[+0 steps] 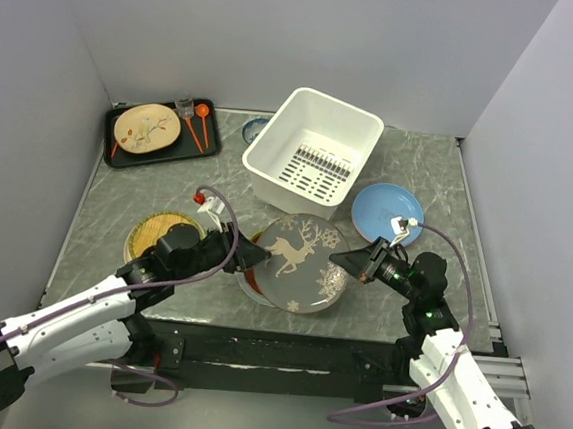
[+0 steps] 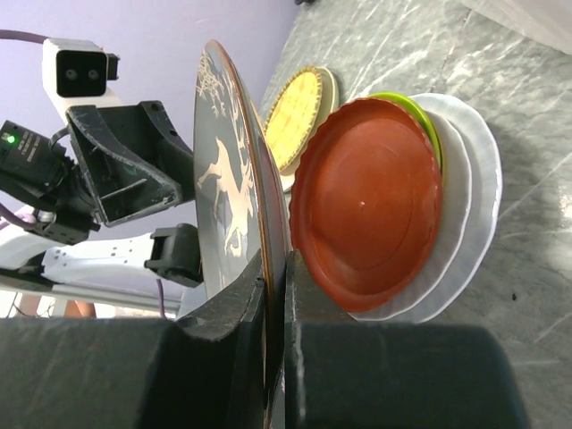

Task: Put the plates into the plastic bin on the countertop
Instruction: Pick up the plate at the center of the board.

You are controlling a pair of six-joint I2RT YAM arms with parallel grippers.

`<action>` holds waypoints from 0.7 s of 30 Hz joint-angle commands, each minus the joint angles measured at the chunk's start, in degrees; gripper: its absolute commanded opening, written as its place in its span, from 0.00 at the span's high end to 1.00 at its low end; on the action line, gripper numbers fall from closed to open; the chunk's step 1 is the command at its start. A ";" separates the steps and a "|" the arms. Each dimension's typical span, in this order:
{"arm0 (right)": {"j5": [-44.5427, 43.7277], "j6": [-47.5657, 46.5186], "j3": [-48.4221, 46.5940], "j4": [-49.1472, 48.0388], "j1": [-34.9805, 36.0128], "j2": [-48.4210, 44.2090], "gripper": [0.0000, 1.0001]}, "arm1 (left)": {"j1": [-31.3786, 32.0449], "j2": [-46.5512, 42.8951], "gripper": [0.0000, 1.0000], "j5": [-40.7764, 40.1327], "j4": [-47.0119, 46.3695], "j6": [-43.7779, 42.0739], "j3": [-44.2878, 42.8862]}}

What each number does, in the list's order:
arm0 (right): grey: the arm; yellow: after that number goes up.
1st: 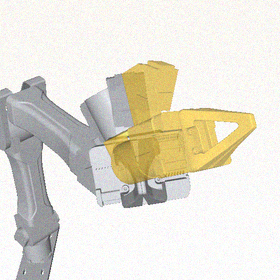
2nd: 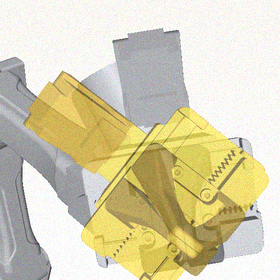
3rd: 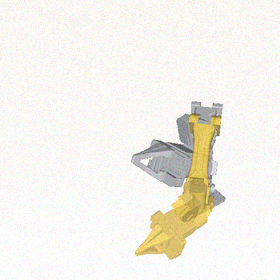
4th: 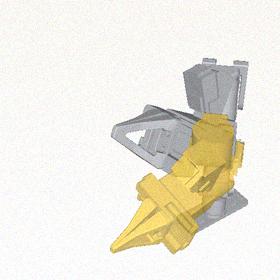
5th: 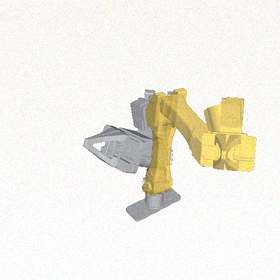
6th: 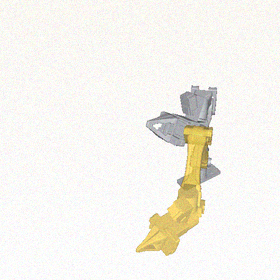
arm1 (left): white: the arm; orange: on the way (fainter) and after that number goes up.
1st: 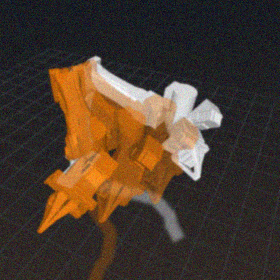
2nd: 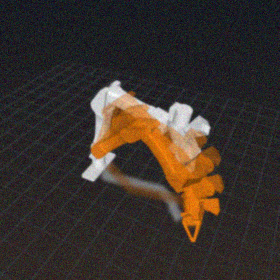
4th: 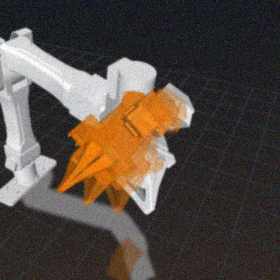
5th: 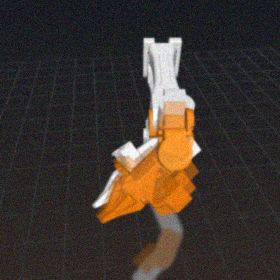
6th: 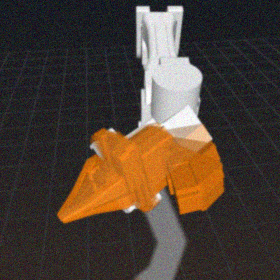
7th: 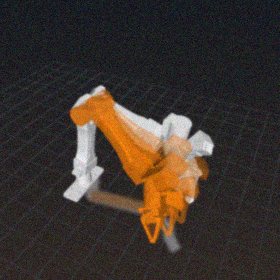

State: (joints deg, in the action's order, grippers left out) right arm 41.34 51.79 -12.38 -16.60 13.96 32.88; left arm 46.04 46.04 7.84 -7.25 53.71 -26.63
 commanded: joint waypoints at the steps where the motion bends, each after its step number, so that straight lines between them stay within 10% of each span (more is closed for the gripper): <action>1: 0.32 1.65 -4.49 -3.01 0.72 -1.86 1.00 | 1.07 0.89 0.52 6.50 -9.20 0.96 -3.25; 21: -3.46 3.22 -9.94 0.26 0.72 -5.02 1.00 | 1.07 2.12 0.44 1.74 -2.86 -0.80 -3.08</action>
State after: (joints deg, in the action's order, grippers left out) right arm 38.39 51.57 -17.30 -9.74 14.39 30.06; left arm 46.94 48.38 9.63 -8.62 53.65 -27.90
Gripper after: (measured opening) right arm 0.114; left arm 0.605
